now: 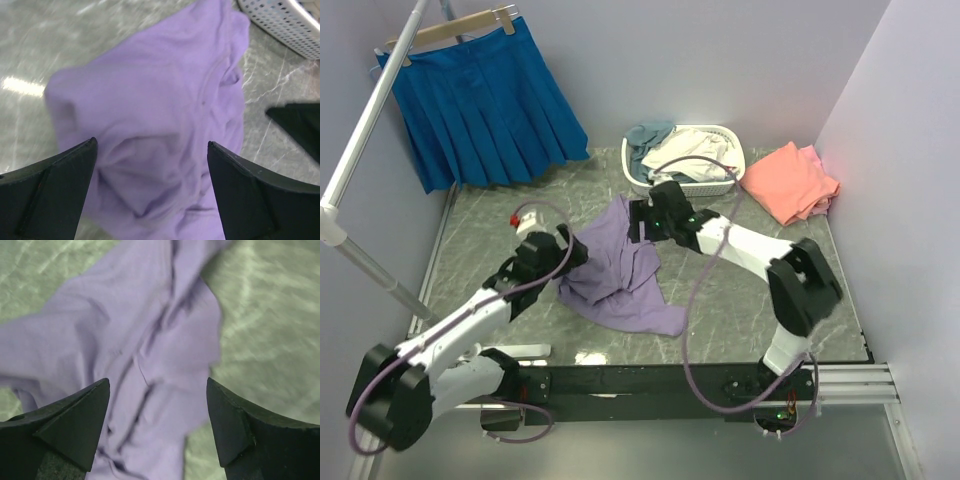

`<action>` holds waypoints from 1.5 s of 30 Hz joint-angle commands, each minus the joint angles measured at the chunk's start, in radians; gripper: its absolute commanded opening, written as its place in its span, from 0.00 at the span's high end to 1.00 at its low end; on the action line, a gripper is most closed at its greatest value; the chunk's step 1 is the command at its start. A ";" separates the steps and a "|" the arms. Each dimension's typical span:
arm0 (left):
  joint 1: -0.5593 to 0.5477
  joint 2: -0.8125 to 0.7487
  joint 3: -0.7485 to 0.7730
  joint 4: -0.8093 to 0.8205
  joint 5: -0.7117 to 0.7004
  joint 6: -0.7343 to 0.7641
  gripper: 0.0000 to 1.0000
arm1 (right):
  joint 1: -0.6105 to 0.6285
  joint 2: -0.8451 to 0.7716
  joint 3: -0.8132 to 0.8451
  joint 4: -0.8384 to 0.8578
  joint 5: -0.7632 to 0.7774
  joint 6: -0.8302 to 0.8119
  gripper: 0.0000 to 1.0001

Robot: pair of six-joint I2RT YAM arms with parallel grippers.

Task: Fold and stack the t-shirts
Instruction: Flatten the tshirt out

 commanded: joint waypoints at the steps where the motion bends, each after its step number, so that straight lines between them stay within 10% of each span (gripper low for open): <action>1: -0.019 -0.126 -0.097 -0.003 -0.077 -0.110 0.03 | -0.013 0.117 0.145 0.060 -0.132 -0.005 0.17; 27: -0.035 0.130 -0.112 0.097 -0.127 -0.140 0.06 | -0.011 0.565 0.614 -0.171 0.016 -0.074 0.21; 31: -0.034 0.196 -0.092 0.167 -0.107 -0.125 0.28 | -0.019 0.577 0.613 -0.205 0.005 -0.084 0.66; 34: -0.035 0.247 -0.059 0.173 -0.101 -0.107 0.68 | -0.019 0.550 0.575 -0.193 0.013 -0.062 1.00; 37: -0.034 0.287 0.009 0.129 -0.129 -0.075 0.91 | -0.019 0.446 0.438 -0.141 0.033 -0.038 1.00; 45: 0.010 0.317 0.231 0.063 -0.109 0.085 0.89 | -0.017 0.069 -0.050 -0.087 0.123 0.044 1.00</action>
